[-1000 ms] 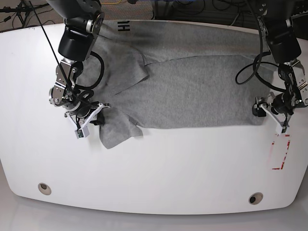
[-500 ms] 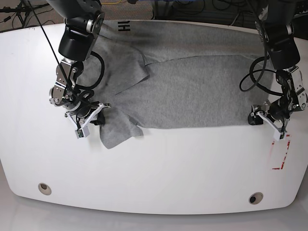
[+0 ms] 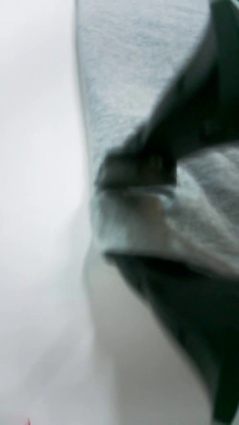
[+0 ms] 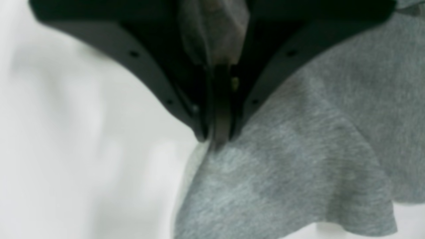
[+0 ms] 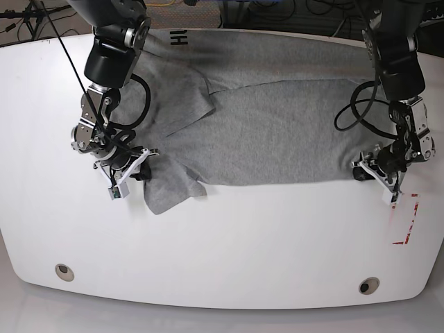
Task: Fold the T-shirt properly
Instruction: 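Release and move the left gripper to the shirt's hem corner and grasp, then lift the hem with both grippers and fold it over toward the shoulder edge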
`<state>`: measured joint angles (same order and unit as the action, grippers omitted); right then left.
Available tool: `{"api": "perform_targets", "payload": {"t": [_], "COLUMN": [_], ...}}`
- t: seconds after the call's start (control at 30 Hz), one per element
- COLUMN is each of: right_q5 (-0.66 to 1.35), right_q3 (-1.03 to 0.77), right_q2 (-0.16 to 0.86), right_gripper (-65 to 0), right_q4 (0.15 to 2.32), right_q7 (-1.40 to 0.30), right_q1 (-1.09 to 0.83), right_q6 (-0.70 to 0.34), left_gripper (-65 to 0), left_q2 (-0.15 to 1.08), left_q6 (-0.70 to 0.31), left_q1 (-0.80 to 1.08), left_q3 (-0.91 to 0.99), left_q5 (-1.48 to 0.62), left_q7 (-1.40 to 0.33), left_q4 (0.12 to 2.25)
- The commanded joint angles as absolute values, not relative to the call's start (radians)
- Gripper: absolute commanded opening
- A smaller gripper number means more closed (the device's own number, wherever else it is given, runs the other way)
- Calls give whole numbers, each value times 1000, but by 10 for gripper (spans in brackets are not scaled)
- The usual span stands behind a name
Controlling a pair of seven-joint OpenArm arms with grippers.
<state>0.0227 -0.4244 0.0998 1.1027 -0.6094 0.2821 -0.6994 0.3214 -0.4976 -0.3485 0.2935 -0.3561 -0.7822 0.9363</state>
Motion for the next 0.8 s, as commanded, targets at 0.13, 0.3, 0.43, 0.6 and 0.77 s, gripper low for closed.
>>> {"api": "perform_targets", "payload": {"t": [0.13, 0.3, 0.43, 0.6, 0.77], "right_q5": [12, 12, 12, 16, 16], "right_q3": [-421, -423, -423, -424, -427], "right_q2": [108, 108, 108, 107, 108], "right_gripper": [-650, -650, -650, -650, -650], "right_q4": [1116, 1176, 1256, 1322, 1423], "right_q7": [-622, -622, -630, -677, -720], "right_q1": [297, 286, 263, 245, 213], "right_q6": [-698, -698, -698, -698, -698], "left_gripper": [-586, -606, -614, -615, -615], "left_q2": [331, 331, 331, 329, 328], "left_q6": [-498, -501, -542, -598, -653], "left_q1": [-360, -358, -355, -355, -334], "left_q3": [294, 294, 294, 305, 351], "left_q5": [-343, -344, -344, -344, -344], "left_q7": [-808, -814, -828, -897, -940], "left_q4": [944, 1009, 1069, 1147, 1241]}}
